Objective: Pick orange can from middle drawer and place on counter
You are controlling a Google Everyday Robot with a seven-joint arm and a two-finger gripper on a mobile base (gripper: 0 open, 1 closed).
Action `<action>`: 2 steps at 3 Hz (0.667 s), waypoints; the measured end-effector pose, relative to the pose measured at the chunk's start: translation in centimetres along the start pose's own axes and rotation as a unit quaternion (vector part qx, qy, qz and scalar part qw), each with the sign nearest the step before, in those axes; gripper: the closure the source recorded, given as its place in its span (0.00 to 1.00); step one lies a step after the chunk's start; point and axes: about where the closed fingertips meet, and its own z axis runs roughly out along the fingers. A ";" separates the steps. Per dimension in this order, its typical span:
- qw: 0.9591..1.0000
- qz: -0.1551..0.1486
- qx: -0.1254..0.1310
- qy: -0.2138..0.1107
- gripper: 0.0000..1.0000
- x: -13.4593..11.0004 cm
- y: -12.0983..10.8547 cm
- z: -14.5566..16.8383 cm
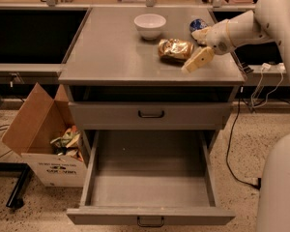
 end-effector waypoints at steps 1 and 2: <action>1.000 0.000 0.005 -0.003 0.00 0.0 0.0 -0.3; 1.000 -0.001 0.024 -0.013 0.00 0.1 0.0 -1.4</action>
Offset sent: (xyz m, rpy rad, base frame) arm -0.0186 -0.0251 0.0189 0.0365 -0.0887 -0.0711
